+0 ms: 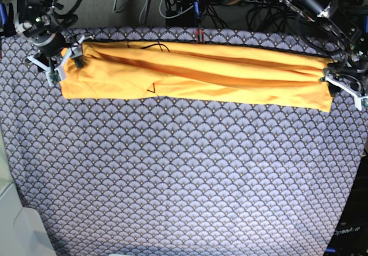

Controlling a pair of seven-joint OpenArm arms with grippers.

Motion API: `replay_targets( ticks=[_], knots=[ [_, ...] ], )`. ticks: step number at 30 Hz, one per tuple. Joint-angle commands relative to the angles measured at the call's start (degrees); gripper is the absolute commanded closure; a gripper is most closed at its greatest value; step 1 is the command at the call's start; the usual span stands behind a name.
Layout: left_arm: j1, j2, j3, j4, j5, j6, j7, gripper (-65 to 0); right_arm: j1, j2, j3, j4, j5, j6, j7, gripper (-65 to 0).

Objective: Fold the T-shirt properly
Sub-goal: 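Grasp the strip's other end with the left gripper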

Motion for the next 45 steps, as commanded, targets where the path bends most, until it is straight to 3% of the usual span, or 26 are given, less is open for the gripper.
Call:
replay_targets(
  ticks=[1, 7, 18, 42, 45],
  knots=[
    [-0.1, -0.7, 0.0, 1.8, -1.3, 0.1, -1.0, -41.6, 0.0, 0.6, 0.1, 0.9, 0.6, -0.2, 0.8, -34.5],
    [-0.2, -1.1, -0.1, 3.0, -2.7, 0.1, 2.0, -41.6, -0.1, 0.6, 0.1, 0.9, 0.6, -0.2, 0.8, -34.5],
    [-1.3, -0.4, 0.1, 2.1, -2.8, 0.1, 1.8, -41.5, -0.2, 0.6, 0.1, 0.9, 0.6, -0.2, 0.8, -34.5],
    [-1.9, -0.3, 0.1, -12.1, -2.6, 0.1, 2.3, -41.2, -0.1, 0.6, 0.2, 0.9, 0.6, -0.2, 0.7, -34.5],
    [-1.5, -0.3, 0.3, -12.1, -2.6, 0.1, 2.3, -35.6, -0.1, 1.2, 0.2, 0.9, 0.6, -0.2, 0.7, -34.5]
  ],
)
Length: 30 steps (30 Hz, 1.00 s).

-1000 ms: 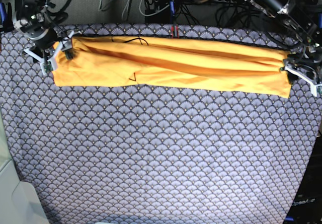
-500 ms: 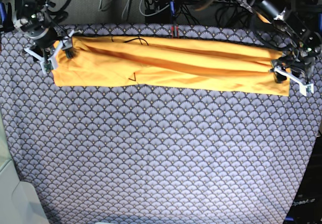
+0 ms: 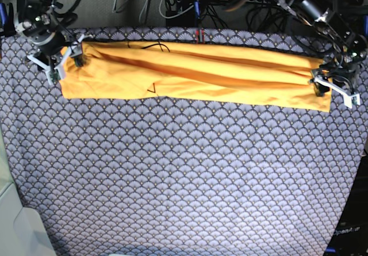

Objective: Fold the T-shirt properly
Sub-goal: 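Grasp the strip's other end with the left gripper, then fold the held end with the left gripper toward the right gripper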

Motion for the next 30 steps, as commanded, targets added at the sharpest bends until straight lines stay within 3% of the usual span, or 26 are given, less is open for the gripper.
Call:
replay_targets(
  ticks=[1, 5, 12, 16, 24, 30],
  knots=[
    [0.3, 0.0, 0.1, -0.2, 1.3, 0.1, 3.3, -30.3, 0.3, 0.8, 0.3, 0.9, 0.6, -0.2, 0.7, -34.5],
    [0.3, 0.1, 0.1, -0.2, 1.8, 0.1, 3.4, 0.0, 0.4, 0.8, 0.3, 0.9, 0.6, -0.2, 0.7, -34.5],
    [0.4, 0.0, 0.2, 1.3, 1.8, 0.1, 4.2, 0.0, 0.4, 0.8, 0.3, 0.9, 0.6, -0.2, 0.7, -34.4],
    [1.6, 1.0, 0.2, 8.2, 1.8, 0.1, 6.0, 0.0, 0.4, 0.8, 0.3, 0.9, 0.6, -0.2, 0.7, -34.4],
    [5.7, 7.7, 6.4, 26.8, 1.8, 0.1, 6.4, 0.0, 0.2, 0.9, 0.3, 0.9, 0.5, -0.2, 0.7, -34.4],
    [6.2, 11.3, 10.9, 31.8, 1.9, 0.1, 6.6, 0.0, 0.2, 0.9, 0.3, 0.9, 0.5, -0.2, 0.7, -34.4]
  ],
)
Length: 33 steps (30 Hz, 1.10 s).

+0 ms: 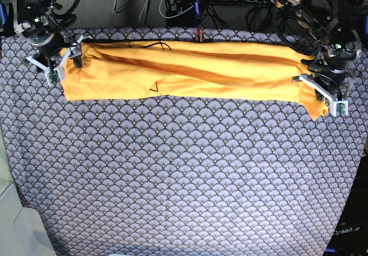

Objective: Fold the T-shirt properly
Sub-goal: 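Fold the held end with the left gripper toward the right gripper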

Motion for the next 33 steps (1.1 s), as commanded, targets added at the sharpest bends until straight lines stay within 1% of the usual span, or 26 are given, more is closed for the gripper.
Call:
replay_targets(
  ticks=[1, 2, 6, 11, 13, 19, 22, 27, 29, 33],
  knots=[
    [0.2, 0.2, 1.7, 1.1, -0.5, -0.1, -1.4, 0.0, 0.0, 0.7, 0.4, 0.9, 0.6, -0.2, 0.9, -34.4],
    [0.8, 0.8, 3.0, 1.6, -0.2, -0.1, -1.4, 0.0, 0.0, 0.7, 0.4, 0.9, 0.6, -0.2, 0.9, -34.4],
    [4.1, 0.8, 8.8, 3.3, 1.4, -0.1, -1.9, 0.0, -0.1, 0.7, 0.5, 0.9, 0.6, -0.2, 0.9, -34.4],
    [7.2, 0.8, 15.4, 3.5, 1.3, -0.1, -1.7, 0.0, -0.2, 0.7, 0.5, 0.9, 0.6, -0.2, 0.9, -34.4],
    [7.9, 0.8, 16.6, 3.5, 1.2, -0.1, -2.1, 0.0, -0.2, 0.7, 0.5, 0.9, 0.6, -0.2, 0.9, -34.4],
    [8.3, 0.8, 23.3, 4.5, 1.3, -0.1, -1.7, 0.0, -0.3, 0.7, 0.5, 0.9, 0.6, -0.2, 0.9, -34.4],
    [9.0, 0.8, 28.9, 4.6, 1.7, -0.1, -1.6, 0.0, -0.3, 0.7, 0.6, 0.9, 0.6, -0.2, 0.9, -34.4],
    [11.6, 0.8, 40.4, 4.8, 1.7, -0.1, -2.1, 0.0, -0.3, 0.7, 0.6, 0.9, 0.6, -0.2, 0.9, -34.4],
    [11.8, 0.8, 44.1, 4.8, 1.7, 2.3, -1.7, 0.0, -0.3, 0.6, 0.6, 0.9, -0.4, -0.2, 0.9, -34.4],
    [12.8, 0.8, 51.4, 4.8, 1.7, 7.2, -1.6, 0.0, 0.1, -0.4, 0.4, 0.9, -5.6, -0.2, 0.9, -34.3]
  ],
)
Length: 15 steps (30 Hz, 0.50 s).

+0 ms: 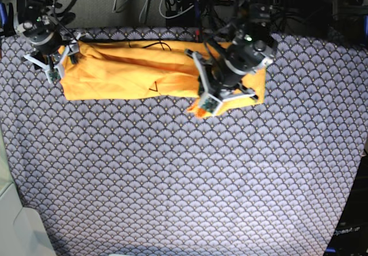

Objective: Fold the T-shirt properly
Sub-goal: 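Fold the held end with the left gripper toward the right gripper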

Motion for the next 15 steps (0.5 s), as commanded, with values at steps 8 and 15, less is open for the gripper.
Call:
replay_targets(
  ticks=[8, 15],
  knots=[
    [1.3, -2.0, 6.6, 0.9, -1.0, 6.5, -1.5, 0.0, 0.2, -1.0, 0.3, 1.1, -0.8, -0.2, 1.5, -34.3],
    [1.2, -2.0, 6.8, 0.3, -1.4, 6.3, -1.7, 0.0, 0.2, -1.0, 0.3, 1.1, -0.8, -0.2, 1.5, -34.3]
  ],
)
